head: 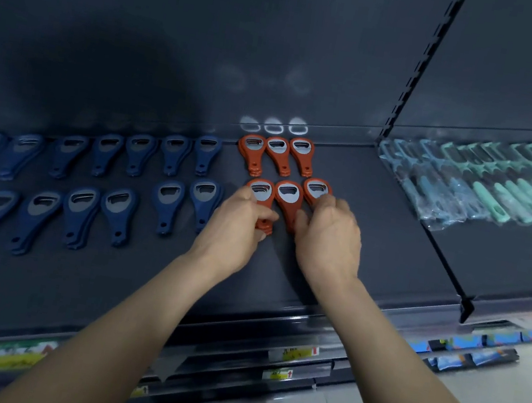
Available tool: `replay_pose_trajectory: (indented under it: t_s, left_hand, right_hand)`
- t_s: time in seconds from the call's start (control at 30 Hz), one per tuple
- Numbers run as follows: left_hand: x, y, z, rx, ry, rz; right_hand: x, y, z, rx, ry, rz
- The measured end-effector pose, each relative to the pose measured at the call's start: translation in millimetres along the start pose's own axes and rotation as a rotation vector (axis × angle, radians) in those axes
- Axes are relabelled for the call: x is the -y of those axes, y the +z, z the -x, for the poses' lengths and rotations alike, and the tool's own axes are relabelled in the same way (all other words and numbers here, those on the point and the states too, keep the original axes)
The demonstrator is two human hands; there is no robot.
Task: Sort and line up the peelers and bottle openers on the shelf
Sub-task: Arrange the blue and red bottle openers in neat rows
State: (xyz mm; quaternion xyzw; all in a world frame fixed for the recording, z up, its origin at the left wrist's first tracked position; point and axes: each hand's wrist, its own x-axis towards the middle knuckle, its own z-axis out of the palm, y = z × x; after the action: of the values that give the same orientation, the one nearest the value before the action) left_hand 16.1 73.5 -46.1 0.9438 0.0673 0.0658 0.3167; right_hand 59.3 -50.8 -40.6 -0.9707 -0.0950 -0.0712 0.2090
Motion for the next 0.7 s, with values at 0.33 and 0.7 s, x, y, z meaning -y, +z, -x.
replay_pose_trajectory:
  t_s: [0.33,0.7]
  left_hand:
    - [-16.7,14.1,11.4,-0.176,-0.170,-0.016]
    - [-17.9,25.9,11.0,-0.303,-0.159,0.040]
  right_hand:
    - [-21.0,-0.4,-13.2,0.058,0.055,-0.065]
    - [-24.5,2.0,-18.9,0.072,0.046,-0.036]
